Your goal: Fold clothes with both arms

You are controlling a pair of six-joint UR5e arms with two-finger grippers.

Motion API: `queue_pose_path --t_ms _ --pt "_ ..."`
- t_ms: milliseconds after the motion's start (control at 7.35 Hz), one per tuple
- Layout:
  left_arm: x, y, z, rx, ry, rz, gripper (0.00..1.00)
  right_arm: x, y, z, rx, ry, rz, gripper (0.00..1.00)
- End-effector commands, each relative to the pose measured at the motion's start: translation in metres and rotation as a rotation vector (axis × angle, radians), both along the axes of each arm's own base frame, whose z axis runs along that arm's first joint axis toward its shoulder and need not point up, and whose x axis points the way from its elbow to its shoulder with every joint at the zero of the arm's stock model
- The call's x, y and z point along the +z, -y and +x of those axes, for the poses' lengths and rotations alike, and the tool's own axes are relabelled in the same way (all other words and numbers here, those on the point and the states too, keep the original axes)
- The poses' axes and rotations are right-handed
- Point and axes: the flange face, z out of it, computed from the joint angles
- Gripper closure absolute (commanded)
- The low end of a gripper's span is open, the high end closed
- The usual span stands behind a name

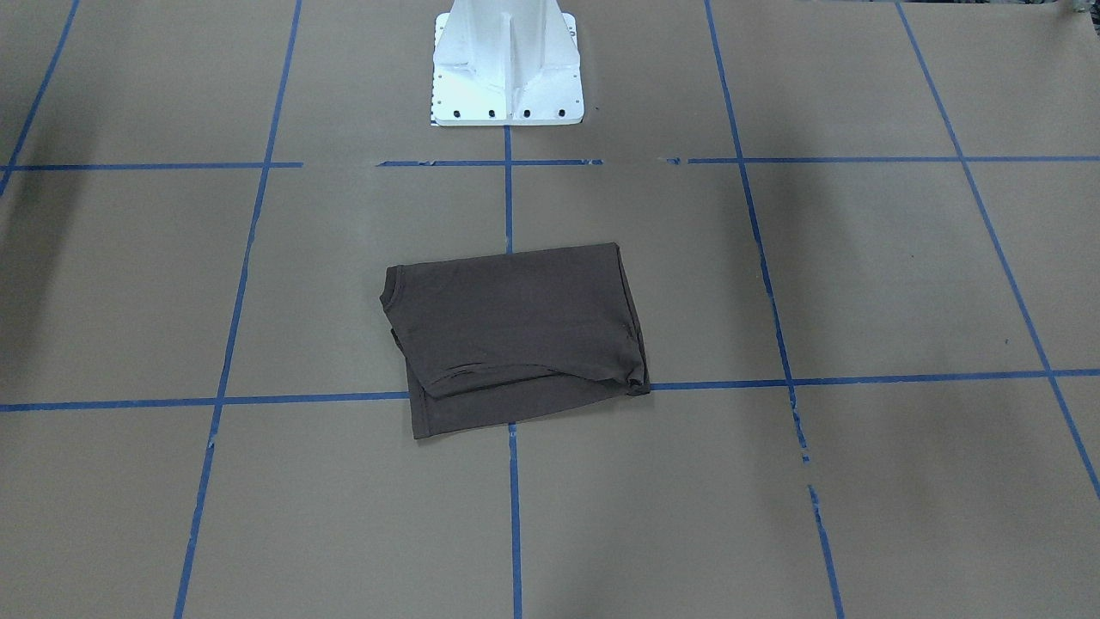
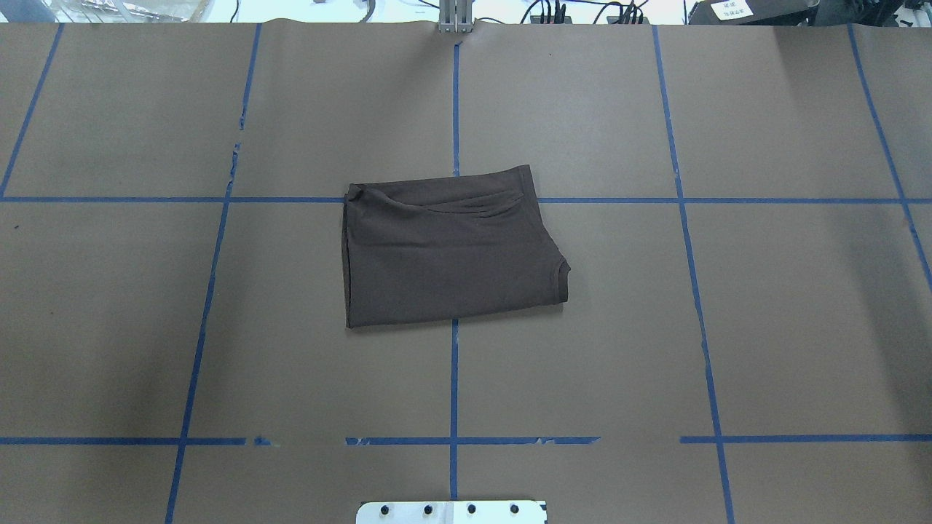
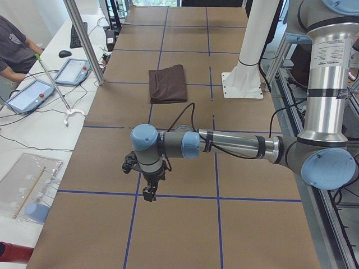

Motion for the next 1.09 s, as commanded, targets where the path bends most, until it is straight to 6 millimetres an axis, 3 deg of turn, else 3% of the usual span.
queue_pose_path --t_ms 0,408,952 --pt "0.005 0.002 0.002 0.026 -0.026 0.023 0.00 0.000 -0.011 0.022 0.040 -0.010 0.011 0.00" --pt "0.004 0.000 0.001 0.027 -0.024 0.028 0.00 0.003 -0.011 0.030 0.048 -0.076 0.003 0.00" --pt "0.009 0.000 0.001 0.016 -0.025 0.009 0.00 0.000 -0.003 0.016 0.044 -0.102 -0.025 0.00"
